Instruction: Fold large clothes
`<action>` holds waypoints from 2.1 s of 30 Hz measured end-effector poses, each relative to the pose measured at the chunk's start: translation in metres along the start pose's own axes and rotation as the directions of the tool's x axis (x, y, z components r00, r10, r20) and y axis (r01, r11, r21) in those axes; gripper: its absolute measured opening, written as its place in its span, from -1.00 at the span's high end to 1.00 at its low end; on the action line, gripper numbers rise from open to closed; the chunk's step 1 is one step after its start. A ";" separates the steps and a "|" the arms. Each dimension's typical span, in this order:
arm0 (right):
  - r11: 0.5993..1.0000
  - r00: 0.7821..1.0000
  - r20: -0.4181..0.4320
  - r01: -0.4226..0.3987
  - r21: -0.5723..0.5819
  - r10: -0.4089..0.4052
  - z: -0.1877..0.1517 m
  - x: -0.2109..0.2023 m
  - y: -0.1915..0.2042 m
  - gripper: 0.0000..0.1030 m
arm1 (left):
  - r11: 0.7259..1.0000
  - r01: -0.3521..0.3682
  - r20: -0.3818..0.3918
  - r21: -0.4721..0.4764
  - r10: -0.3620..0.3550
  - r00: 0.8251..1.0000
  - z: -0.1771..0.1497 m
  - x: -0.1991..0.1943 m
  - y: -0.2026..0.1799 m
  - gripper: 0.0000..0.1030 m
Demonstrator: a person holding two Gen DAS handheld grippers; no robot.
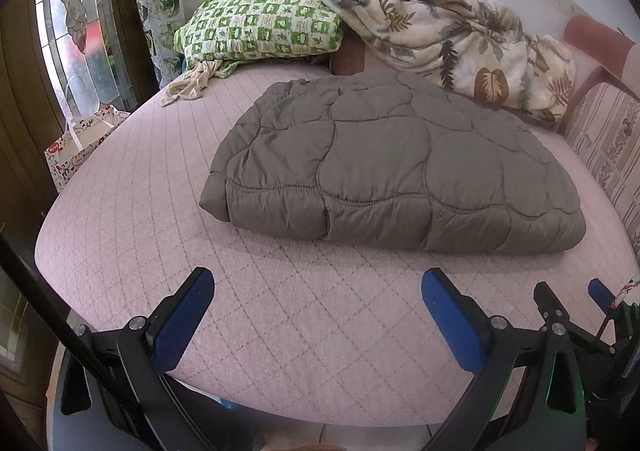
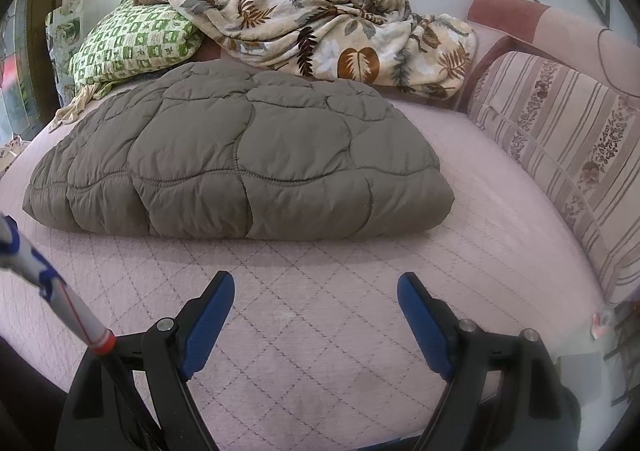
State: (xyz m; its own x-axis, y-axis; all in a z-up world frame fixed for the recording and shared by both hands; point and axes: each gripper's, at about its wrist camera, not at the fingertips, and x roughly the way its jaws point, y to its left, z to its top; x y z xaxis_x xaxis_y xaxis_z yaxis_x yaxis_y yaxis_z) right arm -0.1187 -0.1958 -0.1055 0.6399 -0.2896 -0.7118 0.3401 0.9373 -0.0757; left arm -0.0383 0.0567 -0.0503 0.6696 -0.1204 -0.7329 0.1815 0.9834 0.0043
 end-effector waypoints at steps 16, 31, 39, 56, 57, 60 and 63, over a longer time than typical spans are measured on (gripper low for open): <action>1.000 1.000 -0.002 -0.006 0.017 0.006 0.003 -0.006 -0.010 -0.68 | 1.000 -0.004 -0.006 -0.010 0.004 1.000 0.005 -0.006 0.000 -1.00; 1.000 1.000 0.004 -0.017 0.000 0.017 0.001 -0.007 -0.008 -0.68 | 1.000 -0.006 -0.029 0.008 0.007 1.000 -0.002 0.000 -0.005 -1.00; 1.000 1.000 -0.014 -0.018 0.009 0.018 -0.001 0.001 -0.010 -0.68 | 1.000 -0.006 -0.053 0.007 0.007 0.999 -0.005 0.009 -0.006 -1.00; 1.000 0.999 -0.020 -0.028 -0.006 0.028 -0.002 0.006 -0.007 -0.68 | 1.000 -0.007 -0.079 0.003 0.007 0.997 -0.007 0.019 -0.007 -1.00; 1.000 0.999 -0.019 -0.028 -0.007 0.028 -0.002 0.006 -0.007 -0.68 | 1.000 -0.007 -0.080 0.003 0.007 0.997 -0.008 0.019 -0.007 -1.00; 1.000 0.999 -0.021 -0.030 -0.009 0.030 -0.003 0.007 -0.006 -0.68 | 1.000 -0.008 -0.082 0.001 0.008 0.997 -0.008 0.019 -0.007 -1.00; 0.999 0.999 -0.025 -0.032 -0.009 0.032 -0.003 0.008 -0.006 -0.68 | 1.000 -0.008 -0.084 0.001 0.008 0.996 -0.008 0.019 -0.007 -1.00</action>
State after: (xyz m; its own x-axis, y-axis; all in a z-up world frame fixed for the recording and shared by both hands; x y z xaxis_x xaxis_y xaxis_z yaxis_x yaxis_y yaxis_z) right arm -0.1176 -0.2037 -0.1125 0.6330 -0.2548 -0.7310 0.3132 0.9479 -0.0592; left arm -0.0324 0.0485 -0.0701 0.6083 -0.1005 -0.7873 0.1766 0.9842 0.0107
